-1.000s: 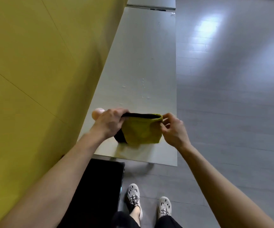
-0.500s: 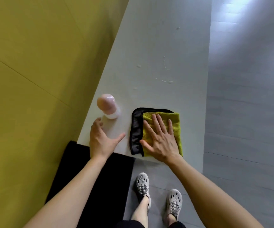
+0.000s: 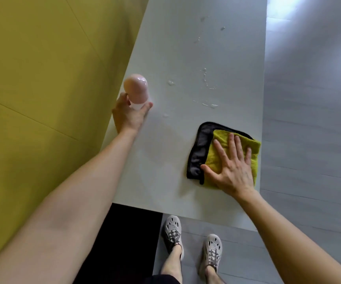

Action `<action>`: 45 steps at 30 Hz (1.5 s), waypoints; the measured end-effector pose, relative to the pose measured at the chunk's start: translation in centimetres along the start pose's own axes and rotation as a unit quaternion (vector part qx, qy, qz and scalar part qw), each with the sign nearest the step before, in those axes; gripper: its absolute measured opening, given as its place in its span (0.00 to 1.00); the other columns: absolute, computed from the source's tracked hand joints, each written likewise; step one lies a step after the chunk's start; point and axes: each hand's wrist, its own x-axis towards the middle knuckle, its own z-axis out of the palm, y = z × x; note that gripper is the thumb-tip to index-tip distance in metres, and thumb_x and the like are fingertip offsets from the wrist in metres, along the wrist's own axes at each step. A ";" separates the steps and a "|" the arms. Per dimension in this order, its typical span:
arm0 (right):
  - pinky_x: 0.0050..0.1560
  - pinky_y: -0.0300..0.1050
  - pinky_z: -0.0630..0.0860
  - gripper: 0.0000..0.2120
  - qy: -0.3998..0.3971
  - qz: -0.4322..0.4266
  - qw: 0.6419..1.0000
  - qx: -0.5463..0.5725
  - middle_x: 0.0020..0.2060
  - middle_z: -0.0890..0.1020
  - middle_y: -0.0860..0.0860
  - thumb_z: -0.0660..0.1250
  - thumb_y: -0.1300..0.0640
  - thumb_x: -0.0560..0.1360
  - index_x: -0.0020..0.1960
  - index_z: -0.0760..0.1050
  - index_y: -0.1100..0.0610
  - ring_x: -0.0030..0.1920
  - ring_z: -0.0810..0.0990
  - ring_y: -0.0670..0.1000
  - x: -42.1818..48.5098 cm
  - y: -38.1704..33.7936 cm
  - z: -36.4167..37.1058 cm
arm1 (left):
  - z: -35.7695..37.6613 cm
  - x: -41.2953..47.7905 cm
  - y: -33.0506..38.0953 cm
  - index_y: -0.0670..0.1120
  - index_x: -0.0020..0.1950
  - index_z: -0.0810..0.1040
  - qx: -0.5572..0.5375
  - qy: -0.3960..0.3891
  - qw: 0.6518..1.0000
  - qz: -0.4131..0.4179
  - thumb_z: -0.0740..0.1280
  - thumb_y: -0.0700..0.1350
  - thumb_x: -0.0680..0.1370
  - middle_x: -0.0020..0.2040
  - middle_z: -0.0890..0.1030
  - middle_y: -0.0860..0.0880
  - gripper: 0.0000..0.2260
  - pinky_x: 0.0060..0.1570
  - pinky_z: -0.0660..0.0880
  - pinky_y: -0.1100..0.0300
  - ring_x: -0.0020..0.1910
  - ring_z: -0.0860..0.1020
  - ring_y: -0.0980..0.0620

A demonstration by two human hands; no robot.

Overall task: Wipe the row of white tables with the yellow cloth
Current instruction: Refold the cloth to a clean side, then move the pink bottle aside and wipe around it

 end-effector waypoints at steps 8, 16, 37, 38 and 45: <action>0.83 0.76 0.42 0.45 -0.014 -0.077 0.997 -0.006 0.88 0.42 0.61 0.52 0.22 0.79 0.89 0.47 0.43 0.88 0.40 0.62 -1.5 -6.8 0.2 | -5.0 -4.3 -2.7 0.45 0.83 0.66 0.185 -0.165 0.967 0.064 0.86 0.55 0.67 0.79 0.69 0.40 0.50 0.81 0.65 0.46 0.79 0.68 0.39; 0.84 0.73 0.43 0.42 -0.029 -0.253 0.967 -0.014 0.89 0.46 0.57 0.56 0.24 0.80 0.88 0.56 0.43 0.88 0.41 0.57 -0.4 -11.1 -0.2 | -8.0 -12.6 -5.0 0.58 0.88 0.36 0.436 -0.332 0.832 0.084 0.86 0.67 0.62 0.88 0.32 0.44 0.72 0.86 0.49 0.42 0.88 0.38 0.41; 0.86 0.67 0.46 0.44 -0.009 -0.054 0.999 -0.001 0.89 0.45 0.57 0.48 0.19 0.80 0.88 0.53 0.42 0.88 0.41 0.56 1.5 0.9 -2.6 | -7.5 -12.6 -4.8 0.58 0.88 0.35 0.464 -0.309 0.826 0.085 0.86 0.67 0.61 0.89 0.35 0.43 0.73 0.86 0.54 0.41 0.89 0.40 0.42; 0.85 0.68 0.47 0.45 -0.001 -0.010 1.000 0.015 0.88 0.44 0.58 0.47 0.19 0.79 0.88 0.53 0.42 0.88 0.41 0.58 1.5 0.9 -2.7 | -7.5 -12.6 -4.8 0.58 0.88 0.35 0.464 -0.309 0.826 0.083 0.86 0.67 0.62 0.88 0.34 0.43 0.73 0.86 0.53 0.41 0.89 0.40 0.42; 0.82 0.76 0.45 0.42 -0.026 -0.135 0.990 0.014 0.87 0.42 0.63 0.52 0.20 0.79 0.88 0.52 0.37 0.87 0.38 0.67 -7.0 -14.9 1.1 | -7.5 -12.3 -5.6 0.57 0.89 0.37 0.455 -0.310 0.829 0.101 0.87 0.58 0.67 0.89 0.36 0.43 0.69 0.86 0.55 0.39 0.89 0.41 0.41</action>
